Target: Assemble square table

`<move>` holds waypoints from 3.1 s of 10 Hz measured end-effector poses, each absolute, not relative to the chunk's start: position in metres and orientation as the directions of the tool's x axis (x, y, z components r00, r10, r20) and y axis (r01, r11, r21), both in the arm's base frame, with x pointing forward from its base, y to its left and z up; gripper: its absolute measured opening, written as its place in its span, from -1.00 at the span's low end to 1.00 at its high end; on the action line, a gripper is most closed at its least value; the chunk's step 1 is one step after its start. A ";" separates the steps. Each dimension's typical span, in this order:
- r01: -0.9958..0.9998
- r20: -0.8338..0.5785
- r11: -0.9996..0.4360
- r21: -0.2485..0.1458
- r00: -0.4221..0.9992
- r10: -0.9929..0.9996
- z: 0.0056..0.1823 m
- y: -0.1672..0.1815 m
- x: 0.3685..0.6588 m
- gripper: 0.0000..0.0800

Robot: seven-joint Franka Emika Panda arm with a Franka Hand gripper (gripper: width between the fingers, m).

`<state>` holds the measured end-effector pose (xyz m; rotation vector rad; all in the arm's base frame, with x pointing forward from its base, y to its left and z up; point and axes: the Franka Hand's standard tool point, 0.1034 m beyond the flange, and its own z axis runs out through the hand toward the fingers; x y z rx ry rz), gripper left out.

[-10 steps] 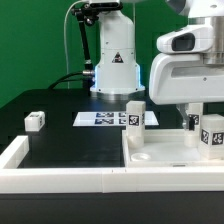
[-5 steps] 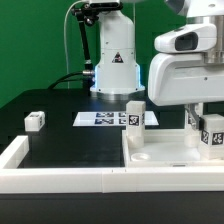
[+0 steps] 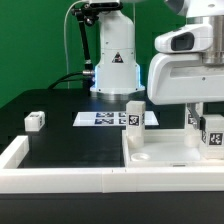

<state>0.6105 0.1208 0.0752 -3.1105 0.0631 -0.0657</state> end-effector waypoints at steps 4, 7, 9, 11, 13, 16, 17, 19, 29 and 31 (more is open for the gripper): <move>-0.491 0.034 -0.868 -0.067 0.869 -0.494 0.074 0.120 0.610 -0.27; -0.757 0.006 -0.649 -0.077 0.651 -0.759 0.074 0.120 0.610 -0.27; -0.865 -0.010 -0.497 -0.071 0.499 -0.867 0.074 0.121 0.610 -0.27; -0.923 -0.031 -0.379 -0.071 0.382 -0.924 0.074 0.120 0.610 -0.27; -0.948 -0.042 -0.312 -0.070 0.315 -0.948 0.073 0.121 0.610 -0.19; -0.919 -0.036 -0.387 -0.073 0.390 -0.920 0.073 0.121 0.610 0.52; -0.896 -0.033 -0.439 -0.068 0.442 -0.896 0.073 0.122 0.609 0.52; -0.761 -0.014 -0.644 -0.076 0.647 -0.763 0.073 0.122 0.609 0.62; -0.029 0.044 -0.998 -0.047 0.999 -0.031 0.073 0.120 0.609 0.62; 0.097 0.049 -0.995 -0.027 0.994 0.095 0.073 0.119 0.609 0.62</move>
Offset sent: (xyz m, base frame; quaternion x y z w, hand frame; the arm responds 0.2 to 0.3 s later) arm -0.0074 0.0007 0.0003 -0.0065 0.0005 0.2862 0.9582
